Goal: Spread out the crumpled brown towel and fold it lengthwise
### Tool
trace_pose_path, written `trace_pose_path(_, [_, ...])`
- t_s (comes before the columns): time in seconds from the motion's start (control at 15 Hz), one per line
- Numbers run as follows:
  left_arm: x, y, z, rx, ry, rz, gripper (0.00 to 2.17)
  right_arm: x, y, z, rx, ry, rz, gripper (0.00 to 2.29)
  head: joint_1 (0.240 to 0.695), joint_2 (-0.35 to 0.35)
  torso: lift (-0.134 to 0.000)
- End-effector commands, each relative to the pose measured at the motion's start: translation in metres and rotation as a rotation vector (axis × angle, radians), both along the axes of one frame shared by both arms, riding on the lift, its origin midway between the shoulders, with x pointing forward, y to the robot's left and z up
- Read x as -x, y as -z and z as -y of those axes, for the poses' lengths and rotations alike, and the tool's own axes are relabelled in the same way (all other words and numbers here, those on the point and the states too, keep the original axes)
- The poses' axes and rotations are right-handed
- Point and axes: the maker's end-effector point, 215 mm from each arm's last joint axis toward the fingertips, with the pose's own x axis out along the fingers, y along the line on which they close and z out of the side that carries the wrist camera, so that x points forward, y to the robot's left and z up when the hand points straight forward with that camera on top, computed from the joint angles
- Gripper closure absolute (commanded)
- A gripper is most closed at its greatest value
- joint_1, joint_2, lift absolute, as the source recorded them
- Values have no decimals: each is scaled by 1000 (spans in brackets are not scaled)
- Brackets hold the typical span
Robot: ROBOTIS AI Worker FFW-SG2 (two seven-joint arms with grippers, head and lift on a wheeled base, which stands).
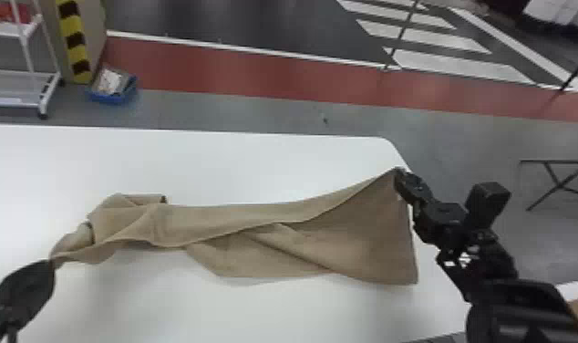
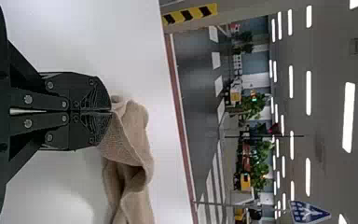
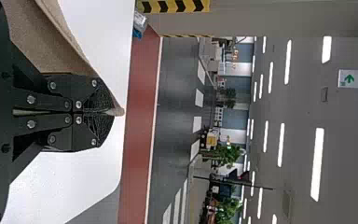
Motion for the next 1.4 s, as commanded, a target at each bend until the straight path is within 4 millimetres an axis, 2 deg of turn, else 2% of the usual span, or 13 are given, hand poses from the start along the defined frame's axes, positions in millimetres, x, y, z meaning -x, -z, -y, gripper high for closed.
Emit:
trace_pose_path(0.0, [-4,-38,-20,-30,-35,46,1447,-1,-18,7,44,-10,-4,1531,695,-273,-124])
trace_pose_path(0.13, [-11,-69,-37,-37,-75,95,1447,2,-33,7,61,-39,-3,1531,695,-258,-124])
trace_pose_path(0.27, [-19,-88,-55,-38,-105,106,1447,8,-57,38,37,-11,25,1531,695,-235,-124])
trace_pose_path(0.33, [-25,-94,-67,-40,-123,97,1447,5,-62,52,19,-2,8,1531,695,-234,-124])
trace_pose_path(0.4, [-36,-97,-69,-25,-126,88,1447,-3,-59,52,24,-29,-22,1531,695,-237,-124])
trace_pose_path(0.6, [-95,-101,-77,34,-140,88,1447,-43,-50,35,-19,-68,-45,1531,695,-229,-124])
trace_pose_path(0.8, [-170,-111,-83,75,-163,120,1447,-103,-43,-9,-73,-134,-65,1531,671,-190,-124])
trace_pose_path(0.93, [-222,-119,-84,93,-184,132,1447,-150,-64,-26,-58,-152,1,1531,620,-135,-124])
trace_pose_path(1.0, [-248,-131,-86,89,-196,171,1447,-169,-83,-32,-38,-162,45,1531,599,-120,-124])
trace_pose_path(1.13, [-289,-164,-86,62,-221,254,1447,-196,-112,-27,-1,-163,76,1531,554,-99,-124])
trace_pose_path(1.2, [-303,-179,-83,69,-219,273,1447,-206,-131,-25,7,-165,105,1531,525,-91,-124])
trace_pose_path(1.27, [-311,-201,-77,77,-213,303,1447,-214,-155,-17,-10,-155,153,1531,470,-85,-124])
trace_pose_path(1.33, [-312,-213,-75,84,-212,321,1447,-214,-178,-10,-28,-160,213,1531,446,-87,-124])
